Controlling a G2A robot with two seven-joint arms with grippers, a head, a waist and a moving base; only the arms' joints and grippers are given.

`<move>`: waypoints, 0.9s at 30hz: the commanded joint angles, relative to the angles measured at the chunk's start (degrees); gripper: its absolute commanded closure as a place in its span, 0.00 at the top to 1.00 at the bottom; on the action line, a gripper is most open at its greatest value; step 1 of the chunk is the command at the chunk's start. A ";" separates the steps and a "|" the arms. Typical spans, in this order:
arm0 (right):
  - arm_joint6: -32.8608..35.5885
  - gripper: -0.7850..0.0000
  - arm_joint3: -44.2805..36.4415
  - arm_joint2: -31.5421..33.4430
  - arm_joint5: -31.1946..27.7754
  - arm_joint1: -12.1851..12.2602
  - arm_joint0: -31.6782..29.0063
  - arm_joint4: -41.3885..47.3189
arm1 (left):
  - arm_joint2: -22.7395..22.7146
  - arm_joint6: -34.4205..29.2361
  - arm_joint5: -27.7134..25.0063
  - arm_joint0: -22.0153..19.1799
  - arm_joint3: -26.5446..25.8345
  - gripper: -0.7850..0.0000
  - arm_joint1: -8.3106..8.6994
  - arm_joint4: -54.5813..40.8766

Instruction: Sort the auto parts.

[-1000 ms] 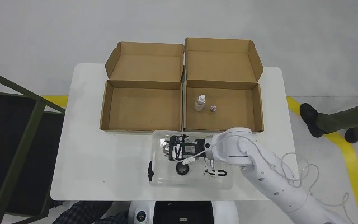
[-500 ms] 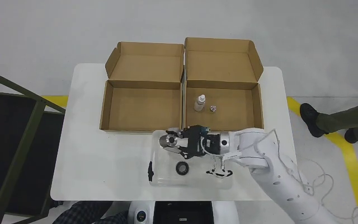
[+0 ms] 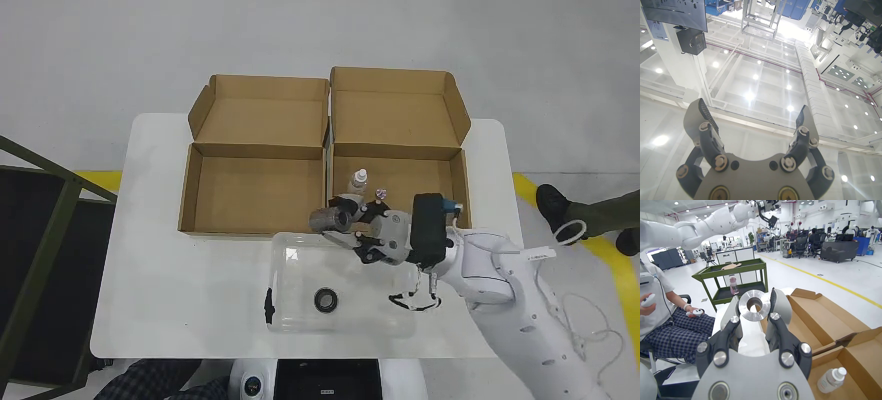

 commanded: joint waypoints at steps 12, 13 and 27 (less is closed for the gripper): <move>-3.88 0.00 0.95 3.01 0.85 -0.06 -2.01 3.16 | 0.00 0.00 0.00 0.00 0.00 1.00 0.00 0.00; -4.07 0.00 1.02 3.17 0.84 -0.07 -2.12 3.28 | 0.00 0.00 0.00 0.00 0.00 1.00 0.00 0.00; -5.30 0.00 1.11 3.32 1.45 -0.47 -2.59 3.48 | 0.00 0.00 0.00 0.00 0.00 1.00 0.00 0.00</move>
